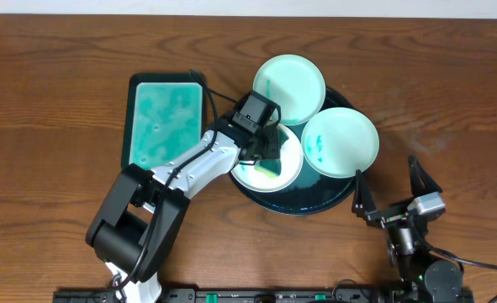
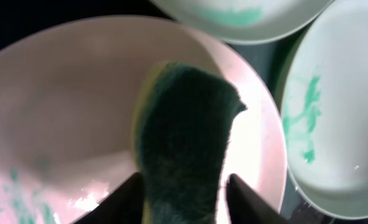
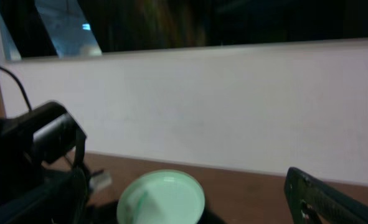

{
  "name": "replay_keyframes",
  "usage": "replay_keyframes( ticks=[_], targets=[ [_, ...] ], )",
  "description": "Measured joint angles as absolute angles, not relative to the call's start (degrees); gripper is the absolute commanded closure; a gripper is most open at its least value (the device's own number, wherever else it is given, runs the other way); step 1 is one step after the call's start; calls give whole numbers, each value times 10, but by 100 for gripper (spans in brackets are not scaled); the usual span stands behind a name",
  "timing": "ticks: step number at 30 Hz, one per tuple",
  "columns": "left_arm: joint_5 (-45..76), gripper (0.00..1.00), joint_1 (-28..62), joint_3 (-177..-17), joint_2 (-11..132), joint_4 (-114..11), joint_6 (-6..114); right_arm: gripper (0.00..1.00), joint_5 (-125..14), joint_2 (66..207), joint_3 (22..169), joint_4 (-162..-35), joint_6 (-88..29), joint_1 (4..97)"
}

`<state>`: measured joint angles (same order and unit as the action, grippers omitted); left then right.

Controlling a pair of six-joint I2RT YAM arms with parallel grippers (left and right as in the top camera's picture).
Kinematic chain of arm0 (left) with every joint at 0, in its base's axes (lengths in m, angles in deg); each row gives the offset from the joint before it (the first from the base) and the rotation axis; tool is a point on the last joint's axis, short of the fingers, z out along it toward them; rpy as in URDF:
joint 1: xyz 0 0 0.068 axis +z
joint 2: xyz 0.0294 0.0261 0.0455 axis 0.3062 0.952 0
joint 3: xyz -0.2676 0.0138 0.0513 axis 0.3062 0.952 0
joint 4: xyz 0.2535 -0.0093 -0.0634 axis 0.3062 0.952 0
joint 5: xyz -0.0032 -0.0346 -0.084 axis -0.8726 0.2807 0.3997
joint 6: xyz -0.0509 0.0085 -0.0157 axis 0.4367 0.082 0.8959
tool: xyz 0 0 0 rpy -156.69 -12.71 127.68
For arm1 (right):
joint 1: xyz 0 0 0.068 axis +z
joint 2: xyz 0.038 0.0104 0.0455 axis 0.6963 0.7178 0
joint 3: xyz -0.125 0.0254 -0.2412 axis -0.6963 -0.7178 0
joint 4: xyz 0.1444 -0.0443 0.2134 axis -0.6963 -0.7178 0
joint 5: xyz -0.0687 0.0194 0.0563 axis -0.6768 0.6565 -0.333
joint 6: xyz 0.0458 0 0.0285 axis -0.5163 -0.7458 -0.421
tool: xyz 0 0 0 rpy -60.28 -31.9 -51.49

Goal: Clean dirty plates on tray and stack at the side

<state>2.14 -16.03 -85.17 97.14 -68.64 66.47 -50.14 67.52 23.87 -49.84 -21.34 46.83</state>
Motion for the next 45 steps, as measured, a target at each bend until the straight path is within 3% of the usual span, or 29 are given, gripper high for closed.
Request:
replay_keyframes(
  ticks=[3,12,18,20,22,25,26,34,45],
  targets=[
    [18,48,-159,-852,971,-704,665,1,-497,703,288,-569,-211,468],
    [15,46,-86,-852,927,-687,663,1,-473,1080,708,-920,-155,468],
    [12,45,-42,-853,873,-650,655,2,-314,1318,918,-1040,-149,468],
    [12,43,-41,-853,874,-639,644,25,-243,1356,932,-1015,-156,469],
    [12,42,-41,-853,874,-634,635,28,-201,1392,942,-1002,-177,475],
    [12,41,-41,-853,874,-634,627,51,-213,1427,943,-1040,-211,503],
    [12,41,-41,-853,874,-633,626,54,-234,1438,944,-1062,-227,522],
    [12,40,-41,-853,874,-633,624,51,-433,1521,943,-1233,-356,682],
    [12,40,-41,-853,874,-633,622,49,-550,1640,915,-1201,-428,719]
  ],
)
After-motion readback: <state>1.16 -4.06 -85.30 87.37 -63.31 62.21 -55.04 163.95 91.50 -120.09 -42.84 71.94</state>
